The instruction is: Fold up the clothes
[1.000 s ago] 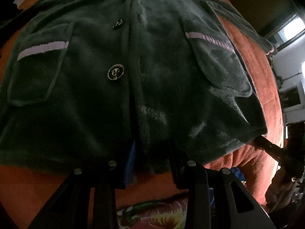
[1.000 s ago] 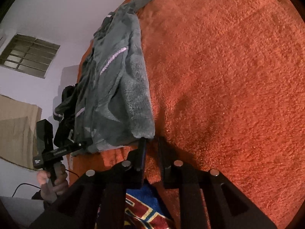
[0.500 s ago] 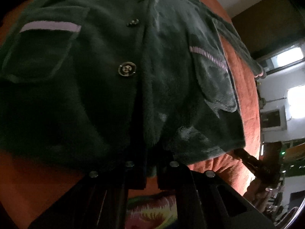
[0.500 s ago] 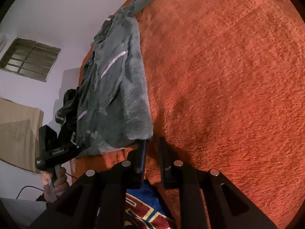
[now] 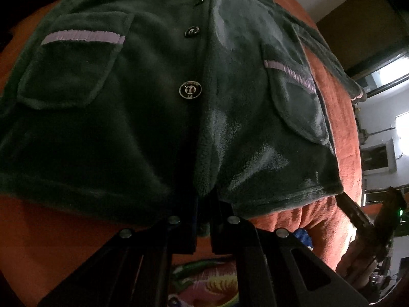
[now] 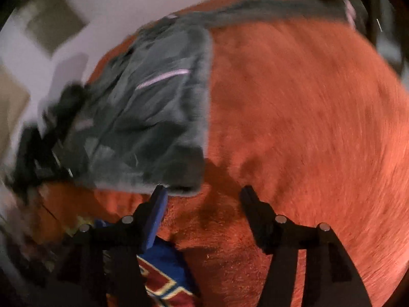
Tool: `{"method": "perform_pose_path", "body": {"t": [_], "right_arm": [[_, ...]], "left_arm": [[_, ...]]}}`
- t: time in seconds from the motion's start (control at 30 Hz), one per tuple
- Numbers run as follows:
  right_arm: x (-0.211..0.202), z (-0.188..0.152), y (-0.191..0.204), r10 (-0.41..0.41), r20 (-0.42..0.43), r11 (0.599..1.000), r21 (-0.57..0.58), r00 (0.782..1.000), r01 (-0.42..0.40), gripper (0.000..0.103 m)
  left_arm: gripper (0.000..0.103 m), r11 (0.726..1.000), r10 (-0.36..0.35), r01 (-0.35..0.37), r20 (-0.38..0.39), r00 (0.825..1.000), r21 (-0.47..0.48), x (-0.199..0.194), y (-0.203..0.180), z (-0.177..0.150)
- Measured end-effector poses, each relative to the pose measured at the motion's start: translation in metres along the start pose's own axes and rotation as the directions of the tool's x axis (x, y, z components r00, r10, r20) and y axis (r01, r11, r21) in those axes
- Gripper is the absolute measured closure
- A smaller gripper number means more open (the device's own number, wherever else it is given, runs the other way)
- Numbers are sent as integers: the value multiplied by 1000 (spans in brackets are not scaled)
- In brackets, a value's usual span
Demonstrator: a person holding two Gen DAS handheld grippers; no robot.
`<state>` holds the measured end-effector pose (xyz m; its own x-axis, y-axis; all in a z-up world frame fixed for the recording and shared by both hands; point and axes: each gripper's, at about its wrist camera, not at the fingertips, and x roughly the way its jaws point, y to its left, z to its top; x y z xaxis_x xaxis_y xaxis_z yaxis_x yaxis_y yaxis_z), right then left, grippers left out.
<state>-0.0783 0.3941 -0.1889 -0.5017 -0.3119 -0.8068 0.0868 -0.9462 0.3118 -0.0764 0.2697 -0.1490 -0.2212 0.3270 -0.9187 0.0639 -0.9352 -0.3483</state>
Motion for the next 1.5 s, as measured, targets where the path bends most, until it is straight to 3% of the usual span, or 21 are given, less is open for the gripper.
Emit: {"method": "perform_pose_path", "body": {"t": [0.13, 0.2, 0.23, 0.27, 0.37, 0.43, 0.53, 0.67, 0.8, 0.9, 0.97, 1.03, 1.1, 1.13, 1.17, 1.43, 1.5], "right_arm": [[9, 2, 11, -84, 21, 994, -67, 996, 86, 44], [15, 2, 13, -120, 31, 989, -82, 992, 123, 62], [18, 3, 14, -138, 37, 986, -89, 990, 141, 91], [19, 2, 16, -153, 50, 982, -100, 987, 158, 99], [5, -10, 29, -196, 146, 960, -171, 970, 220, 99], [4, -19, 29, -199, 138, 960, -170, 970, 222, 99], [26, -32, -8, -151, -4, 988, -15, 988, 151, 103], [11, -24, -29, -1, 15, 997, 80, 1000, 0, 103], [-7, -10, -48, 147, 68, 968, 197, 987, -158, 101], [3, 4, -59, 258, 59, 916, 303, 964, -263, 78], [17, 10, -63, 298, 26, 881, 378, 954, -285, 49], [33, 13, -68, 326, 3, 843, 451, 945, -292, 44], [41, 12, -69, 328, -5, 836, 467, 945, -288, 46], [42, 11, -67, 320, -9, 839, 467, 947, -279, 66], [40, 10, -65, 311, -15, 845, 462, 950, -269, 94], [32, 2, -55, 245, -43, 853, 485, 969, -194, 94], [35, 0, -57, 254, -48, 836, 513, 966, -195, 93]], "left_arm": [[96, 1000, -14, 14, 3, 1000, -15, -1, 1, -1], [96, 1000, -15, 15, 9, 1000, -20, -1, -1, -3], [96, 1000, -7, 7, 14, 1000, -17, -1, -1, -3], [96, 1000, 6, -6, 21, 1000, -12, -2, -2, -4], [96, 998, 60, -61, 37, 997, 25, 4, -9, -10], [96, 996, 80, -81, 47, 996, 37, 5, -10, -15], [96, 996, 81, -83, 41, 996, 34, 7, -9, -15], [95, 995, 87, -89, 41, 995, 53, 4, -12, -14], [92, 986, 121, -127, 56, 991, 107, 4, -21, -17], [92, 984, 127, -133, 54, 990, 117, 7, -23, -17], [92, 988, 114, -118, 47, 992, 102, 8, -20, -16], [92, 992, 92, -95, 40, 995, 77, 8, -16, -15], [92, 995, 77, -80, 36, 996, 62, 8, -12, -14], [92, 996, 73, -75, 35, 997, 56, 8, -10, -14], [92, 996, 69, -70, 34, 997, 52, 7, -7, -14], [92, 992, 90, -93, 40, 995, 80, 6, -2, -10], [92, 988, 105, -110, 48, 993, 109, 2, -6, -10]]}}
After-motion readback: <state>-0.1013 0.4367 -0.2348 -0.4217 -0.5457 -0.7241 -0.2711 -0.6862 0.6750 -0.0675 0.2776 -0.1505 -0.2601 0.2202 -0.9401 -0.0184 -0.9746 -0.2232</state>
